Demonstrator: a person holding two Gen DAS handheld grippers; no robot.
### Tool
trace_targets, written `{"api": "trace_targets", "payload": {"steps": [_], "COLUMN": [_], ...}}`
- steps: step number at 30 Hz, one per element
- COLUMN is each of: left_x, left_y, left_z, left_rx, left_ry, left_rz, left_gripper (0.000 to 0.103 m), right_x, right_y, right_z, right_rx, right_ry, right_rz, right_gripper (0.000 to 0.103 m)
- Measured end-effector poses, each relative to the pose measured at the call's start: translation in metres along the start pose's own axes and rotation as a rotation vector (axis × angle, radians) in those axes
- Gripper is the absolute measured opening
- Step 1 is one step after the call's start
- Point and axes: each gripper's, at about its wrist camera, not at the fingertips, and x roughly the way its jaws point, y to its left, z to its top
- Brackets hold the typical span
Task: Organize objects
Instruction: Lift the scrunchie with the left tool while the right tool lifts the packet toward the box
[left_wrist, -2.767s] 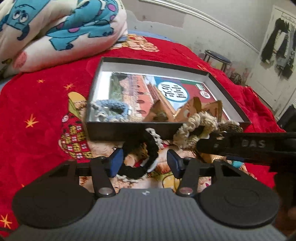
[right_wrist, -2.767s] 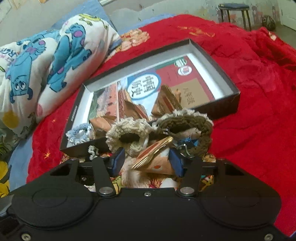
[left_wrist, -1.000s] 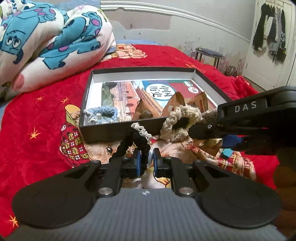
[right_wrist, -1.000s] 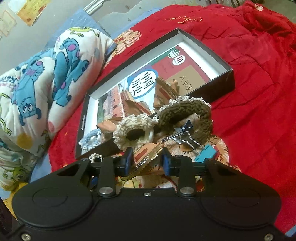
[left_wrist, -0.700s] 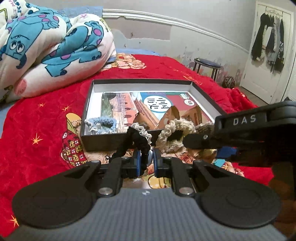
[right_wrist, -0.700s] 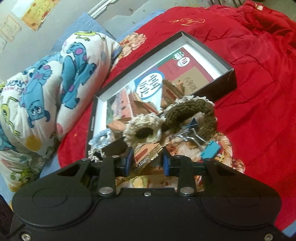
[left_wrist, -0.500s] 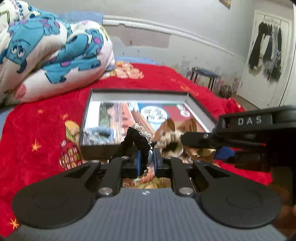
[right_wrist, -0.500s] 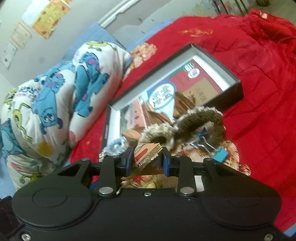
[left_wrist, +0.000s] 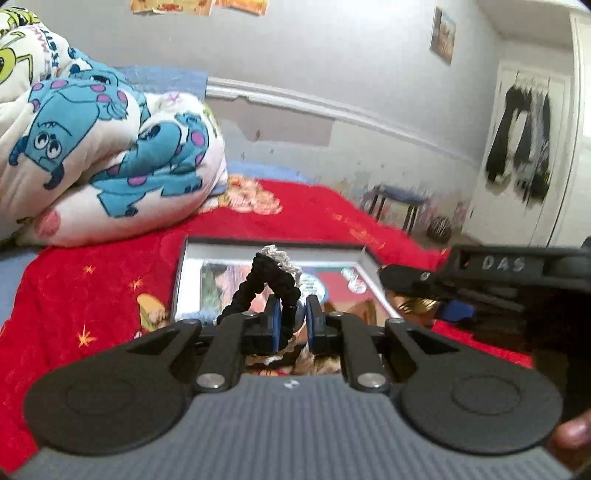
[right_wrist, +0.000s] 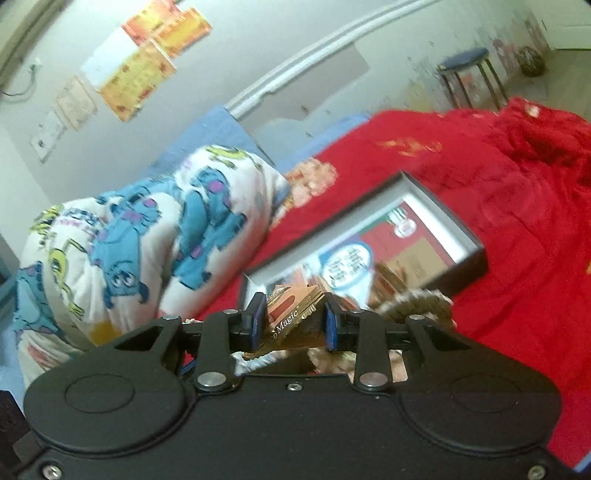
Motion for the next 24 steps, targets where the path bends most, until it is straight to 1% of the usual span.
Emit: {"api": "trace_targets", "payload": {"steps": [4, 7, 12, 15, 18, 20, 22, 24], "left_x": [-0.004, -0.007, 0.003, 0.007, 0.014, 0.017, 0.022, 0.029], "left_y": [0.008, 0.011, 0.016, 0.017, 0.018, 0.024, 0.033, 0.040], "left_z": [0.016, 0.031, 0.060, 0.076, 0.090, 0.097, 0.102, 0.105], "left_rx": [-0.044, -0.055, -0.075, -0.052, -0.026, -0.048, -0.087, -0.083], "left_ry": [-0.037, -0.085, -0.130, -0.174, -0.224, -0.251, -0.266, -0.267], "left_rz": [-0.023, -0.047, -0.061, -0.050, -0.028, -0.017, -0.026, -0.002], "left_gripper": [0.017, 0.017, 0.017, 0.017, 0.017, 0.017, 0.017, 0.017], "right_x": [0.000, 0.001, 0.008, 0.012, 0.015, 0.020, 0.026, 0.034], "right_y": [0.010, 0.016, 0.028, 0.037, 0.042, 0.044, 0.046, 0.052], "right_z": [0.005, 0.010, 0.023, 0.035, 0.049, 0.056, 0.061, 0.065], "right_rx": [-0.047, -0.068, -0.038, -0.064, -0.058, -0.039, -0.031, -0.049], "right_ry": [-0.023, -0.041, -0.048, -0.062, -0.080, -0.078, -0.081, -0.094], "right_rz": [0.028, 0.064, 0.091, 0.103, 0.126, 0.139, 0.145, 0.145], "right_gripper": [0.031, 0.031, 0.031, 0.031, 0.031, 0.031, 0.031, 0.031]}}
